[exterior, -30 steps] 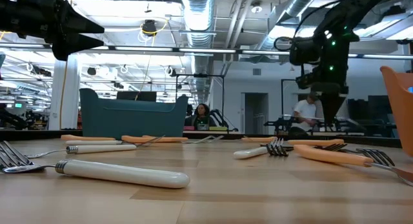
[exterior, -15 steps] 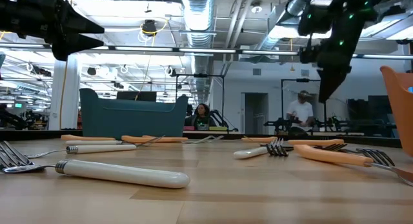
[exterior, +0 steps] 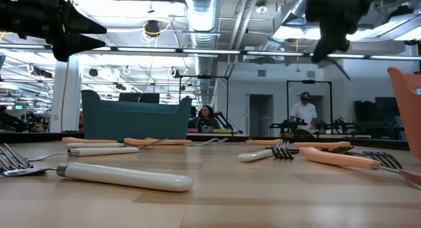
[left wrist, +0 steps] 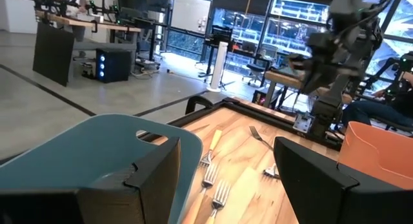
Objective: Sort silverware by color (type)
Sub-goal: Put the black fork into the orange bin
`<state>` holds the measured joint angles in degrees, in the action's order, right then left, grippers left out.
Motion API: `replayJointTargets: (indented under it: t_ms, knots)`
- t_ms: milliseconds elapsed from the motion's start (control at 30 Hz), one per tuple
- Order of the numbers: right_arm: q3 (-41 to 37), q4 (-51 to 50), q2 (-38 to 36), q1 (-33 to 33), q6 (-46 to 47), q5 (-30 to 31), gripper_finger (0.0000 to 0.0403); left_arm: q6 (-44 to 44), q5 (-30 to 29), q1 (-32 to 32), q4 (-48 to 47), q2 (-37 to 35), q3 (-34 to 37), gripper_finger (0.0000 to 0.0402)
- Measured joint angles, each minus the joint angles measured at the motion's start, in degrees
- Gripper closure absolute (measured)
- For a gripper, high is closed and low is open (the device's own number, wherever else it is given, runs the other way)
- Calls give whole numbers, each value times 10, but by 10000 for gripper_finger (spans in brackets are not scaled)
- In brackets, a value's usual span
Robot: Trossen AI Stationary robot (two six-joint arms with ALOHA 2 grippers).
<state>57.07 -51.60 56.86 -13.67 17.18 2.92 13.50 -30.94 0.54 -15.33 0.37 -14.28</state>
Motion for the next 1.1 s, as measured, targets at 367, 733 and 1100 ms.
replayJointTargets:
  t_ms: [367, 733, 1100]
  knots:
    - [91, -174, 0, 183, 411, 32, 360, 21, -2, 0, 0, 0, 0, 167]
    - [92, -231, 3, 425, 755, 71, 360, 28, -17, 0, 0, 0, 0, 167]
    - [92, -224, 70, 628, 987, 107, 360, 28, -17, 0, 0, 0, 0, 167]
